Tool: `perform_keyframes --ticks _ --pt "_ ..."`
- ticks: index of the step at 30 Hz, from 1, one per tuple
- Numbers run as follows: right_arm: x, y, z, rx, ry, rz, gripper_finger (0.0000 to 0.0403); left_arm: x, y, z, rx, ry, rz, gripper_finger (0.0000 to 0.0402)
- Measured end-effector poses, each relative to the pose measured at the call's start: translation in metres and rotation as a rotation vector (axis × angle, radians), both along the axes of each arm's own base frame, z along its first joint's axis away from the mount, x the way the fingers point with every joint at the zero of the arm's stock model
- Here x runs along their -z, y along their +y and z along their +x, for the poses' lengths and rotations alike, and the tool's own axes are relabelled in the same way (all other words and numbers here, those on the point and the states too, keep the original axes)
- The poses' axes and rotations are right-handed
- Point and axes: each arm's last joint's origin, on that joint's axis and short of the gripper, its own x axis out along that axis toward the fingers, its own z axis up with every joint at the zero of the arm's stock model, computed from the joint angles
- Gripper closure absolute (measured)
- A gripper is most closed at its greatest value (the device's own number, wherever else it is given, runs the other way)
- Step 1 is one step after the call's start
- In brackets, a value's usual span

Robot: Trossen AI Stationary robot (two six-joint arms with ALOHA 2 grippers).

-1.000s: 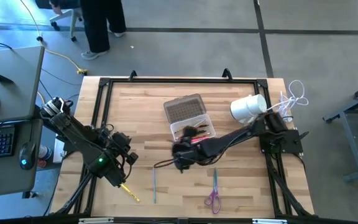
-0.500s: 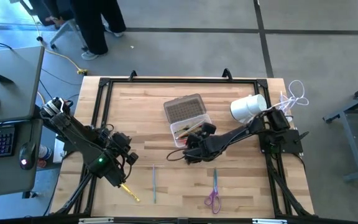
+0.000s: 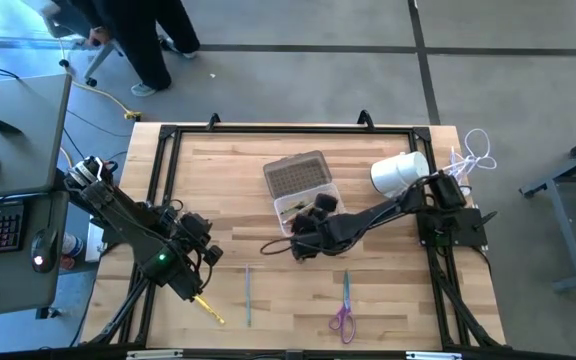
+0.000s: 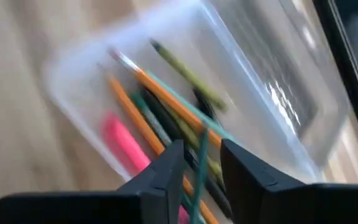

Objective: Pick & place school supplies into a supply box
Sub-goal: Put the blue pencil into the gray supply box

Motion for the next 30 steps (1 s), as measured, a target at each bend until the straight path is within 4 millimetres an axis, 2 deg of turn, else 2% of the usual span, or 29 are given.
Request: perform_keyframes --ticks 5,11,14,18,23,30 --pt "-0.011 0.023 0.022 -0.274 -0.134 0.071 0.0297 0.0 0.0 0.0 0.0 0.0 0.0 0.0305" --pt "-0.032 0.047 0.045 -0.701 -0.397 0.324 0.0292 0.0 0.0 0.0 0.001 0.0 0.001 0.0305" --pt "-0.039 0.054 0.052 -0.889 -0.495 0.321 0.0292 0.0 0.0 0.0 0.001 -0.001 0.001 0.0305" --pt "-0.026 0.062 0.062 -1.055 -0.557 0.301 0.0292 0.0 0.0 0.0 0.002 -0.002 0.003 0.0305" --pt "0.003 0.064 0.074 -1.086 -0.513 0.332 0.0292 0.0 0.0 0.0 0.003 -0.006 0.008 0.0305" --pt "0.012 0.067 0.109 -1.177 -0.52 0.426 0.0292 0.0 0.0 0.0 0.008 -0.002 0.012 0.0305"
